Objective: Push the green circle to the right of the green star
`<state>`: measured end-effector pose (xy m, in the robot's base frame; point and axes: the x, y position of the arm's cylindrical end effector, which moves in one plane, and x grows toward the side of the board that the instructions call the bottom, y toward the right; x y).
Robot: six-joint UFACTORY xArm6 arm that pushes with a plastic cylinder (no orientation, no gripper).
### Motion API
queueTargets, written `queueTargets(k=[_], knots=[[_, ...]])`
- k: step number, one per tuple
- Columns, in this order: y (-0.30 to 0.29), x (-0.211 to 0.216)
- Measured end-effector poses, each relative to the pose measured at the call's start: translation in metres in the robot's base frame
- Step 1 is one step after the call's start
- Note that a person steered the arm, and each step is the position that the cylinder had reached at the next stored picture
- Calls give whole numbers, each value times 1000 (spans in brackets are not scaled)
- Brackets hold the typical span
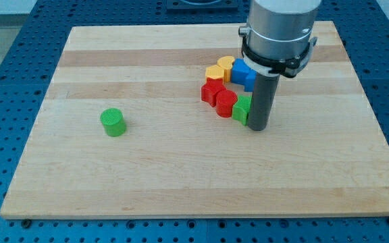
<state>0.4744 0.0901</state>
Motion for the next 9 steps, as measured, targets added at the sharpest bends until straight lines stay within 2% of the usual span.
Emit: queueTargets(k=[1,3,7,8,9], knots=[[0,1],[-23,49],[-256,66],[-310,60],[-337,24]])
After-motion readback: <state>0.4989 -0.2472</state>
